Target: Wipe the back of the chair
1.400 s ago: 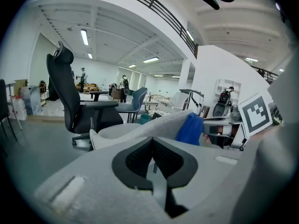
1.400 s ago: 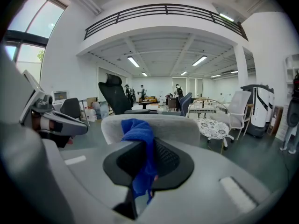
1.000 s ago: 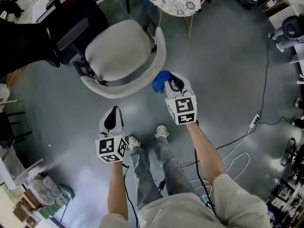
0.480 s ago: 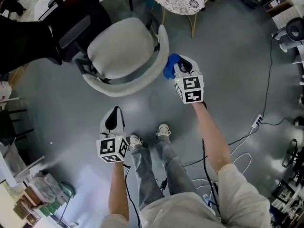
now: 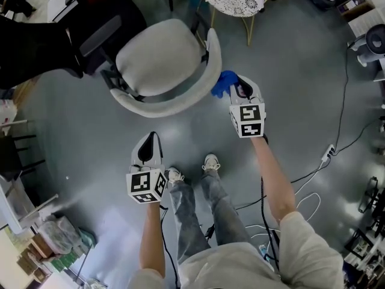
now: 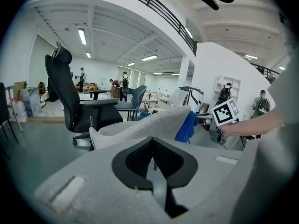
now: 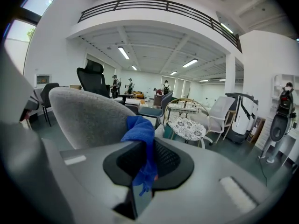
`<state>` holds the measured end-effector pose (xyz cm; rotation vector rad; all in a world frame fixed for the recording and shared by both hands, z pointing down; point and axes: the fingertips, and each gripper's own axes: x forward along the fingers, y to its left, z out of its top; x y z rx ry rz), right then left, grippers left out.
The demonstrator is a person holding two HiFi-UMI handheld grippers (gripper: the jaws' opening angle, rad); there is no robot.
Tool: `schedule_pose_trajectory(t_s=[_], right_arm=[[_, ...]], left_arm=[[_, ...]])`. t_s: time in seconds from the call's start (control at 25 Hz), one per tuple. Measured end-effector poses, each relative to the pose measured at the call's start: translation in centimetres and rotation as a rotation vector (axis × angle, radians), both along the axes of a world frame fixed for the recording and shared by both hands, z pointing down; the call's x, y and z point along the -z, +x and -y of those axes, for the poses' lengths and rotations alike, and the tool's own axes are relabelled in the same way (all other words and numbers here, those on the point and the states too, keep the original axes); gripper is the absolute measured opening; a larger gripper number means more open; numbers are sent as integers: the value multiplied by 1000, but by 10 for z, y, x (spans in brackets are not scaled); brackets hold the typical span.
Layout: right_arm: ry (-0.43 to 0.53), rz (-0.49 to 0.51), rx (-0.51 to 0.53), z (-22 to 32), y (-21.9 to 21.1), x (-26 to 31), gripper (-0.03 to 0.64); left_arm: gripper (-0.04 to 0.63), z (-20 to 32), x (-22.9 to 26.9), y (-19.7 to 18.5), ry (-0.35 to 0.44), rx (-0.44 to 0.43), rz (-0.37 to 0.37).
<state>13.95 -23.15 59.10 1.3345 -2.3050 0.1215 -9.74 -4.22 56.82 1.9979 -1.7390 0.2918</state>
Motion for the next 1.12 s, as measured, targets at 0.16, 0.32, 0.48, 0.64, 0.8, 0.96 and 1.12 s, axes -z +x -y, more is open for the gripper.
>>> schedule_pose_trajectory(t_s=[0.16, 0.32, 0.48, 0.64, 0.8, 0.96, 1.12], right_arm=[[-23, 11, 13, -47, -7, -4, 38], [-48, 23, 54, -96, -30, -10, 38], [-67, 49, 91, -128, -65, -16, 37], [-89, 61, 159, -154, -110, -25, 37], [-119, 83, 202, -171, -155, -37, 38], [-137, 111, 221, -175, -196, -42, 38], [-145, 121, 232, -170, -221, -45, 38]], left_arm=[[5, -1, 0, -4, 4, 3, -8], [6, -4, -3, -10, 4, 9, -18], [5, -12, -7, -17, 0, 18, -21], [5, -21, -9, -26, -7, 33, -25], [5, -29, -9, -39, -10, 52, -24], [5, -35, -9, -50, -13, 66, -22], [5, -41, -11, -61, -16, 79, -23]])
